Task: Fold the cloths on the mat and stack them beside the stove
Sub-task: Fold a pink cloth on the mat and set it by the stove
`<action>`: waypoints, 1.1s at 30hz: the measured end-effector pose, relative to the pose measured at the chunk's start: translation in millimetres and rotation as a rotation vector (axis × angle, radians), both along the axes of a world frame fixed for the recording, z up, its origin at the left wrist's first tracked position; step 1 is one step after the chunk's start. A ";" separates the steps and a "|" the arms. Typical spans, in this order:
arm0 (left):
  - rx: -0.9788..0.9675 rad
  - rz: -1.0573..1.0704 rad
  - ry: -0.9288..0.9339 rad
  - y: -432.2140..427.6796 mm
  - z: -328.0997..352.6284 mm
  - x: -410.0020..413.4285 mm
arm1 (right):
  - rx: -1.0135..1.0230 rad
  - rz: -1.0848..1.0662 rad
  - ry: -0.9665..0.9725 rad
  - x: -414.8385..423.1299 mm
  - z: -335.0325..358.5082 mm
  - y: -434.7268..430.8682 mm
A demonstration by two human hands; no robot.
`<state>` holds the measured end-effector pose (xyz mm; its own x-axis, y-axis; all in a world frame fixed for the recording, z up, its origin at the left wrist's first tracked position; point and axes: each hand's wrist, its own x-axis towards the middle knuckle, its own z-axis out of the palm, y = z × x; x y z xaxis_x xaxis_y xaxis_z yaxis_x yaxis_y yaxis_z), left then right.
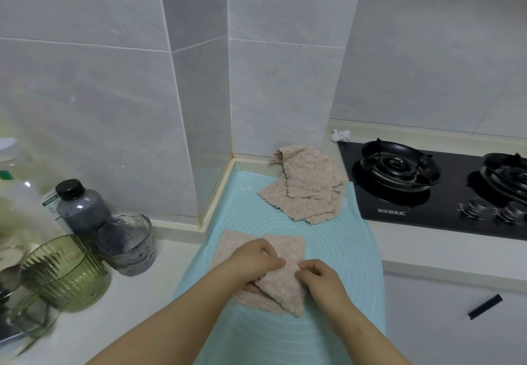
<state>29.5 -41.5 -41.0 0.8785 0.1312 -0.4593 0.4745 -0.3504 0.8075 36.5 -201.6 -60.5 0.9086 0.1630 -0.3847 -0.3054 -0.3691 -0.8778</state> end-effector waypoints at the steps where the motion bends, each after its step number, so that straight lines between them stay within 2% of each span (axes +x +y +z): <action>1: 0.023 -0.007 -0.016 3.8 1.8 0.5 | 0.002 -0.001 -0.005 -0.6 0.7 0.0; 4: 0.142 -0.001 -0.116 21.0 8.8 0.2 | -0.001 0.000 -0.039 -0.8 4.0 -0.3; 7: 0.132 0.079 -0.172 45.3 8.3 -6.6 | -0.016 0.003 -0.076 1.6 6.1 -0.4; 10: 0.115 0.132 -0.166 67.2 -0.1 -15.3 | -0.046 0.036 -0.078 2.2 5.7 5.1; 16: 0.227 0.125 -0.146 81.1 -20.7 -27.9 | -0.140 0.117 -0.108 -0.7 0.1 21.3; 19: 0.457 0.016 -0.124 79.6 -18.2 -36.2 | -0.239 0.165 -0.157 -1.7 0.8 29.8; 22: 0.847 -0.018 -0.237 73.1 -21.6 -39.2 | -0.322 0.167 -0.257 -0.2 4.0 40.7; 24: 0.931 -0.031 -0.410 59.9 -26.5 -40.4 | -0.434 0.216 -0.380 -0.6 6.5 49.7; 25: 0.908 -0.066 -0.444 52.2 -27.2 -39.1 | -0.506 0.265 -0.435 -1.7 6.7 54.3; 26: 0.872 -0.125 -0.421 46.6 -29.9 -36.8 | -0.571 0.327 -0.469 -3.7 5.5 59.5; 28: 0.921 -0.224 -0.344 41.3 -40.2 -31.6 | -0.658 0.433 -0.460 -7.8 -2.4 69.6; 30: 0.970 -0.271 -0.232 47.1 -55.5 -29.9 | -0.697 0.465 -0.423 -11.5 -14.5 74.4; 33: 0.943 -0.282 -0.202 57.2 -67.2 -32.8 | -0.770 0.478 -0.382 -11.6 -31.8 74.9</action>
<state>-3.3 15.7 -108.2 0.9837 0.1393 -0.1137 0.1598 -0.9671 0.1979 24.9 -126.7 -92.3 0.8975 0.3737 -0.2341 0.2793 -0.8926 -0.3540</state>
